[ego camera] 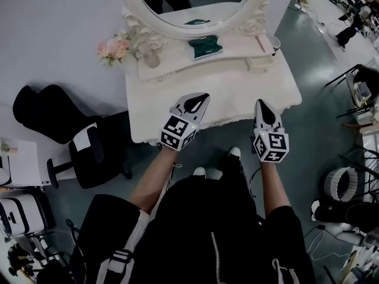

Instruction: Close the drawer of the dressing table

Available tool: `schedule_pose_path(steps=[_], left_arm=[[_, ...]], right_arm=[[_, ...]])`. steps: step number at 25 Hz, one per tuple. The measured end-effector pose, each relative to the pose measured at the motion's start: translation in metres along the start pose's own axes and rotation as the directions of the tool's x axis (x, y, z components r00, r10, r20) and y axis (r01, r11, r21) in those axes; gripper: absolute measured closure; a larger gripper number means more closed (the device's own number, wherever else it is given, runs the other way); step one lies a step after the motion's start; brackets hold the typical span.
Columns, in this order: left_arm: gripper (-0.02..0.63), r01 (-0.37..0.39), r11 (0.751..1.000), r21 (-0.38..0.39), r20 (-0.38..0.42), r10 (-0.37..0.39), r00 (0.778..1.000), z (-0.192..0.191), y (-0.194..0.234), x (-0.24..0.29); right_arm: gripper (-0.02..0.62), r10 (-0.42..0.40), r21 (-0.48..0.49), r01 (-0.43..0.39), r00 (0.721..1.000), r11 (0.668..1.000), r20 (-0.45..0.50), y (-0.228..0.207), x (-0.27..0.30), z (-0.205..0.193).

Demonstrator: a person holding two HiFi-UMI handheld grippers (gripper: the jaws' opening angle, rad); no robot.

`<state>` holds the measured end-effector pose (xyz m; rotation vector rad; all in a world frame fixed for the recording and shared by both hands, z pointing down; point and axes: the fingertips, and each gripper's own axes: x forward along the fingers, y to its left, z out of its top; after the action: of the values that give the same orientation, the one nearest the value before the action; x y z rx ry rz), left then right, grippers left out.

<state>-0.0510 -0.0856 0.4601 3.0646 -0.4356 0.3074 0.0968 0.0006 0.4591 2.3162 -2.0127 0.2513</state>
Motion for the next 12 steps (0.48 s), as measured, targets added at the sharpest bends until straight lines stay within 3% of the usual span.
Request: schedule_pose_path(steps=[6, 12], left_arm=[[0.601, -0.105, 0.994, -0.02, -0.011, 0.105, 0.994, 0.003, 0.04, 0.059], [0.601, -0.255, 0.965, -0.069, -0.032, 0.253, 0.967, 0.012, 0.077, 0.114]], right_arm=[[0.594, 0.099, -0.012, -0.099, 0.995, 0.995, -0.006, -0.044, 0.077, 0.004], [0.594, 0.244, -0.032, -0.245, 0.969, 0.969, -0.032, -0.086, 0.159, 0.022]])
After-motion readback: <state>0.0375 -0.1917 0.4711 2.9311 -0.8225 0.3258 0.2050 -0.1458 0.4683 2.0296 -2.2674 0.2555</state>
